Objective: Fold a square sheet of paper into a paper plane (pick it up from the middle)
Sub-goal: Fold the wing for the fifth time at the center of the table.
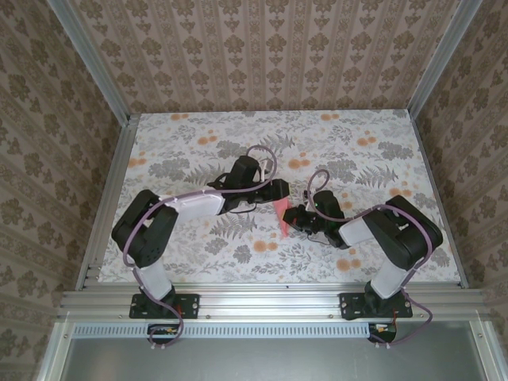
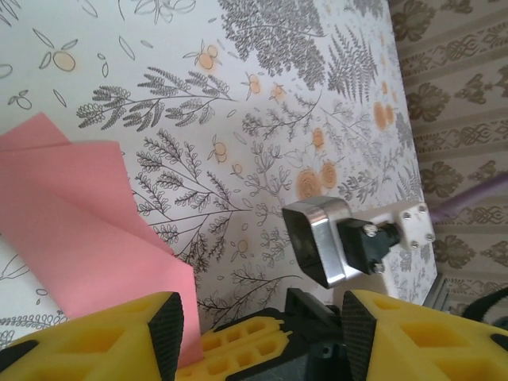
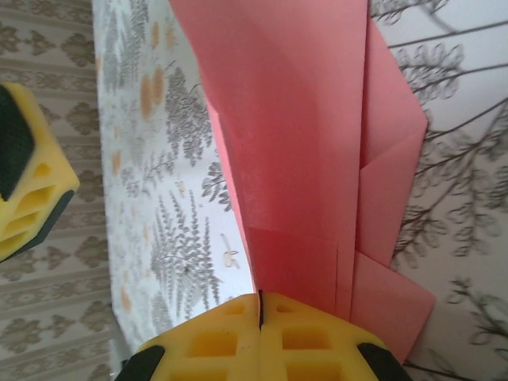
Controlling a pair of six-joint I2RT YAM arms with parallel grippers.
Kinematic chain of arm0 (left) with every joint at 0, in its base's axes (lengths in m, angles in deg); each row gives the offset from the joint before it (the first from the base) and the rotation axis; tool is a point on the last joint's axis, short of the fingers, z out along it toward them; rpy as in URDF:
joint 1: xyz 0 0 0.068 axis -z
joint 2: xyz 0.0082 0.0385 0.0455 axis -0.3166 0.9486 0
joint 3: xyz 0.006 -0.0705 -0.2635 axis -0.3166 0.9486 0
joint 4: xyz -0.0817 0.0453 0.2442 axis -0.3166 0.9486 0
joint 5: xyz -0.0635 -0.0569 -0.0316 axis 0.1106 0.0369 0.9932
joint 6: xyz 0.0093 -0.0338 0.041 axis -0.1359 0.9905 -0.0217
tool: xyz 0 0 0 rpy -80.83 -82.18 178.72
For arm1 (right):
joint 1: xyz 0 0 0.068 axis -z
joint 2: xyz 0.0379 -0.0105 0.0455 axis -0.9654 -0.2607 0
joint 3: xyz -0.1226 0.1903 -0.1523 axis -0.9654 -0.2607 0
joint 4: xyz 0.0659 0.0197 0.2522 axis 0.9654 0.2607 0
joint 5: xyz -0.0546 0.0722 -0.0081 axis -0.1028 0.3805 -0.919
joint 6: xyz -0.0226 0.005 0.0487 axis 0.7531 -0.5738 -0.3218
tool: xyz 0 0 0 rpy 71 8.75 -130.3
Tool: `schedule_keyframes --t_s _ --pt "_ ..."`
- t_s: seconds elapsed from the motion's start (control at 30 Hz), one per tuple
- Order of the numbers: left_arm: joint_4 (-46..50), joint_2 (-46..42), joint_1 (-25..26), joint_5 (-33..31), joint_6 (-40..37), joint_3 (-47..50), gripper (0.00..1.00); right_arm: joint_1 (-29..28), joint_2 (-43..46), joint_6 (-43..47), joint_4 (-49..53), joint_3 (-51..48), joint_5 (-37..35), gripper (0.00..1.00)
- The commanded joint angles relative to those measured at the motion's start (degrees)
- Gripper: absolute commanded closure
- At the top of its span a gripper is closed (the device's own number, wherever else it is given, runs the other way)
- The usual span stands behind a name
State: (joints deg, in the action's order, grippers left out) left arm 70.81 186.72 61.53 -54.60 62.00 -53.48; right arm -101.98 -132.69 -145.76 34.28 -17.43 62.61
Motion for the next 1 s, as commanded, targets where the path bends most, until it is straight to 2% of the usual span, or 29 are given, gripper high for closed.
schedule_keyframes --t_s 0.0,0.23,0.63,0.77,0.97 --pt "0.3 -1.2 -0.3 -0.7 -1.4 1.2 0.43 0.1 -2.1 -6.6 -7.6 -1.5 3.5 1.00" --pt "-0.5 4.4 0.5 3.0 -2.7 -1.9 0.45 0.7 -4.3 -8.5 -7.7 -4.2 -0.6 1.00" --pt "2.1 11.4 1.8 2.8 -4.4 -7.0 0.45 1.6 -9.7 -13.6 -16.8 -9.0 -3.7 1.00" --pt "5.2 14.0 1.8 2.6 -4.2 -8.7 0.45 1.6 -8.4 -12.8 -15.3 -9.0 -4.1 1.00" --pt "5.0 16.1 1.8 3.2 -4.2 -8.9 0.45 1.6 -6.3 -11.6 -11.4 -8.8 -4.9 0.98"
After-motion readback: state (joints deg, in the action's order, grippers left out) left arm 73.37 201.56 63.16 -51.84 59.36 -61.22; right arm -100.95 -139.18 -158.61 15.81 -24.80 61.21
